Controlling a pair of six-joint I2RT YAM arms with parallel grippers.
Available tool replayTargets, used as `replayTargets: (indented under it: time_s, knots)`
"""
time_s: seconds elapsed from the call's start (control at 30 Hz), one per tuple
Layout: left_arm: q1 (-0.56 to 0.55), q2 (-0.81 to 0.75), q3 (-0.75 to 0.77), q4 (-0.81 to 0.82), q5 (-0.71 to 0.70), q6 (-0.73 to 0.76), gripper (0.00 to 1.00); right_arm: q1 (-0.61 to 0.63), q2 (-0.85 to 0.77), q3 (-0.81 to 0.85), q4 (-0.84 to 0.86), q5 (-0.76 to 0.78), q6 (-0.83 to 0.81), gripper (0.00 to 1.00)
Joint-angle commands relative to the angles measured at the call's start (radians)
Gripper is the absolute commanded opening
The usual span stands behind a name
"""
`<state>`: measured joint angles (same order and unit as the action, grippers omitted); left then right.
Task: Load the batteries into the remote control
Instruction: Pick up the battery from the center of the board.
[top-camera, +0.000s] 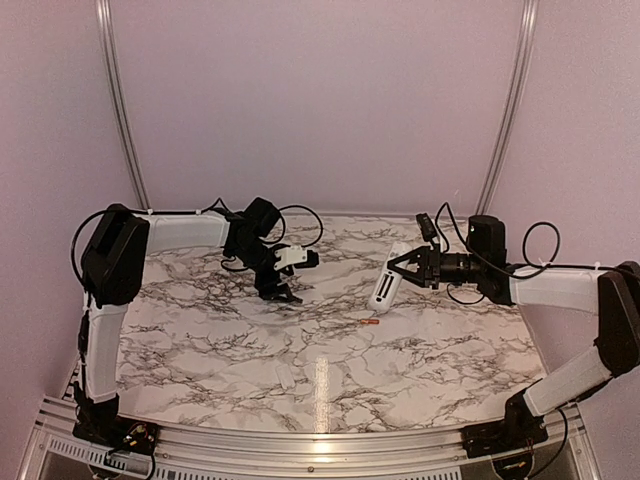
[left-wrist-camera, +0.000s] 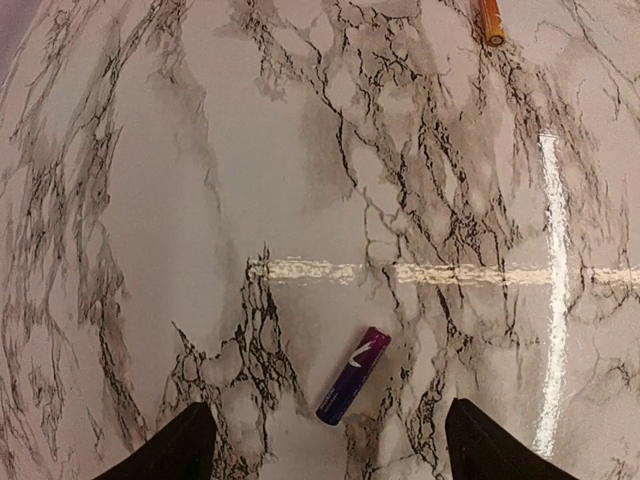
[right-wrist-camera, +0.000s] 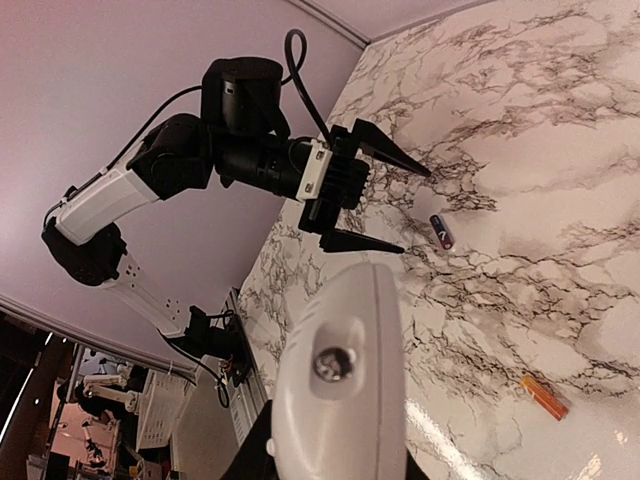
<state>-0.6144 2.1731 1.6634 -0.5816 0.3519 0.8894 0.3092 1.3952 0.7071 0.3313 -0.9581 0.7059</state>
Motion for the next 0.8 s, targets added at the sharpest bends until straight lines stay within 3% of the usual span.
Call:
replayTargets:
  time_s: [0.0, 0.33, 0.6, 0.77]
  knots:
    - [-0.01, 0.07, 0.078, -0.037, 0.056, 0.034, 0.82, -0.01, 0.008, 0.026, -0.005, -0.003, -0.011, 0.0]
    - [-0.013, 0.207, 0.222, -0.16, 0.073, 0.037, 0.72, -0.013, 0.004, 0.048, -0.037, 0.001, -0.028, 0.0]
    - [-0.013, 0.238, 0.246, -0.198, 0.015, 0.005, 0.42, -0.013, 0.005, 0.059, -0.041, 0.004, -0.026, 0.0]
    - [-0.014, 0.233, 0.24, -0.197, -0.033, -0.017, 0.29, -0.013, 0.011, 0.062, -0.043, 0.006, -0.027, 0.0]
